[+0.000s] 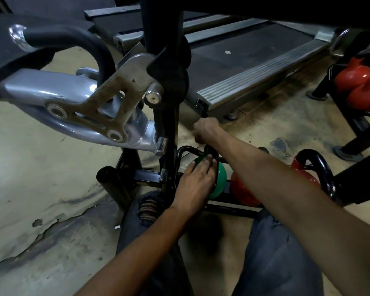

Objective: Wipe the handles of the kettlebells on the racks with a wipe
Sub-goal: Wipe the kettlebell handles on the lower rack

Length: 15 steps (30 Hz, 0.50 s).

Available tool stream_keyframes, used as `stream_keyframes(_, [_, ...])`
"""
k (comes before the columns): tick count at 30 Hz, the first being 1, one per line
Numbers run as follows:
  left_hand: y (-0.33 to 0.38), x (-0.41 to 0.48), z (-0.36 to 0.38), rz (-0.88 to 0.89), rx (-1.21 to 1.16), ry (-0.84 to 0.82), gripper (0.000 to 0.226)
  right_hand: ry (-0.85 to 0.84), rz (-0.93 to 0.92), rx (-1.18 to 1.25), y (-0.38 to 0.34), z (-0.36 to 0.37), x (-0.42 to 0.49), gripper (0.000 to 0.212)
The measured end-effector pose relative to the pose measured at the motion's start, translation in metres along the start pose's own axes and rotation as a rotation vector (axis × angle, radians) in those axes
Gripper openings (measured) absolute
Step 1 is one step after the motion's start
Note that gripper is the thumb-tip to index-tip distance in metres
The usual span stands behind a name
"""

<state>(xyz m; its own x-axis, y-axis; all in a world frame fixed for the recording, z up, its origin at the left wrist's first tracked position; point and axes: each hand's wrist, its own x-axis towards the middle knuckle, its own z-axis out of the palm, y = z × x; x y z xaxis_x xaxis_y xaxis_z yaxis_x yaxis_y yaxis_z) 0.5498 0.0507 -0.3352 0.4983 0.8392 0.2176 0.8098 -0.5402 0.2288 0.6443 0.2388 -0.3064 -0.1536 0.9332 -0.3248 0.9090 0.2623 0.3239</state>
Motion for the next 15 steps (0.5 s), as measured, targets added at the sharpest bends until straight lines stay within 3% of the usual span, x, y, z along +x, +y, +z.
stream_keyframes(4, [0.001, -0.002, -0.003, -0.018, -0.012, 0.041, 0.072, 0.060, 0.193, 0.508, 0.040, -0.007, -0.027, 0.028])
stream_keyframes(8, [-0.001, -0.001, 0.000, -0.037, -0.076, 0.033, 0.070, 0.116, 0.275, 0.930, 0.043, 0.029, -0.095, 0.030])
stream_keyframes(11, [-0.005, 0.001, 0.005, -0.051, -0.124, 0.004, 0.070, 0.312, 0.322, 1.044, 0.019, 0.055, -0.134, 0.031])
stream_keyframes(15, [-0.005, -0.002, 0.005, -0.053, -0.111, 0.016, 0.069, 0.493, 0.367, 1.036, 0.018, 0.056, -0.102, 0.017])
